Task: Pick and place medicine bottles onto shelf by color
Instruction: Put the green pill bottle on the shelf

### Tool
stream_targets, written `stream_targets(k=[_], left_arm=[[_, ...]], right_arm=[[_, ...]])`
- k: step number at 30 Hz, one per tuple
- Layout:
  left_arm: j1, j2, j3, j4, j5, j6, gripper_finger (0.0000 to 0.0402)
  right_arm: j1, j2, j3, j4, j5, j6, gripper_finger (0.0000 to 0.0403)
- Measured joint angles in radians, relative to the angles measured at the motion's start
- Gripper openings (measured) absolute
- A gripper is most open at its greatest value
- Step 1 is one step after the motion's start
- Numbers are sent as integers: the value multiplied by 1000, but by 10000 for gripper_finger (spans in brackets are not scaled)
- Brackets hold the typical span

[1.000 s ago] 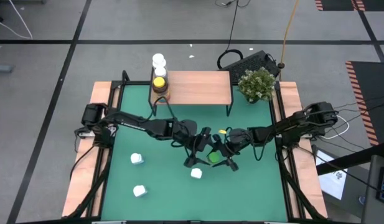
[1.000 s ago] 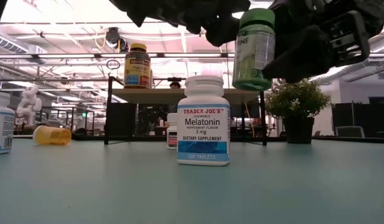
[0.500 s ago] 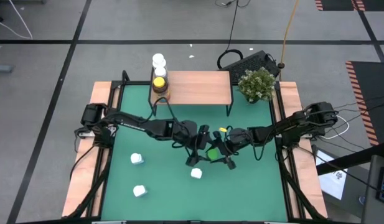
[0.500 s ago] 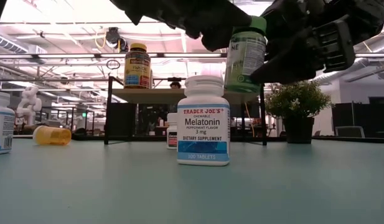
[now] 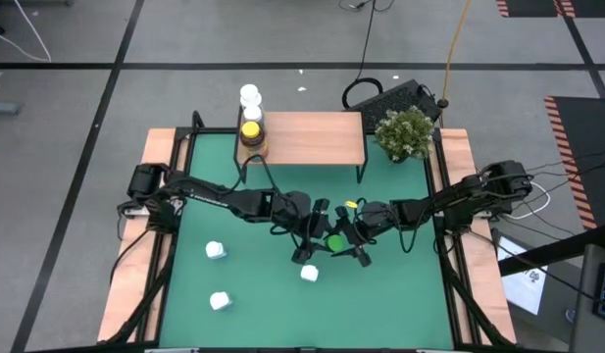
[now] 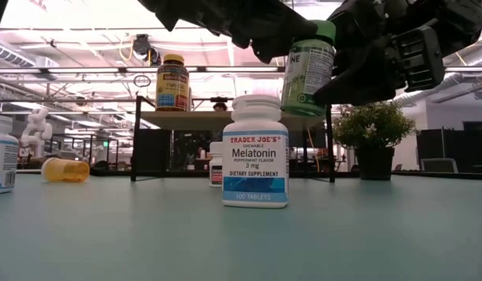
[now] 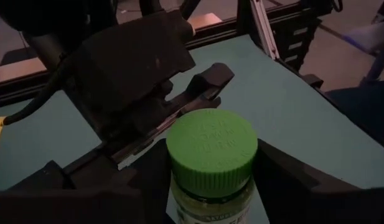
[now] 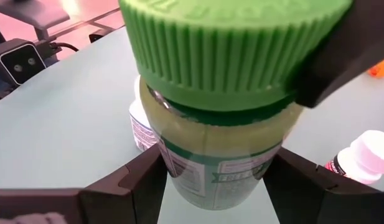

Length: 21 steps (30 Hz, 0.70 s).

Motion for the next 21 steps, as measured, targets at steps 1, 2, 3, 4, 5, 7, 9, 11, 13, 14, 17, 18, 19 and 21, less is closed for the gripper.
stream_targets(k=[1,2,3,4,5,7,9,11,13,14,17,18,19,21], left_arm=[[-1,0,0,1,-7,1,201],[-3,0,0,2,-19,1,206],[-3,0,0,3,-35,2,209],[-4,-4,-1,3,-53,2,211],[-4,-9,-2,-3,-76,3,211],[-4,-11,-2,16,-149,7,206],[-1,-20,-1,16,-211,3,197],[-2,-22,-1,22,-275,-6,192],[-3,-22,-1,22,-327,-7,192],[-4,-22,-1,22,-354,-13,193],[-4,-22,-1,28,-438,-36,203],[-5,-23,0,34,-471,-45,205],[-6,-23,0,42,-503,-57,206],[-6,-23,0,72,-553,-90,208]], right_arm=[[0,0,0,0,1,6,225],[0,0,0,-1,1,12,227],[0,0,0,-4,2,15,231],[0,0,0,-7,7,17,236],[0,-1,0,-10,29,20,243],[0,-14,0,-37,122,26,261],[0,-28,0,-81,232,19,282],[-1,-58,0,-123,317,17,299],[0,-90,0,-168,371,26,311],[0,-106,0,-186,385,35,315],[0,-176,-2,-247,399,83,321],[-1,-200,-1,-264,408,99,321],[-1,-225,-1,-286,420,124,321],[-1,-266,-1,-300,451,186,319]])
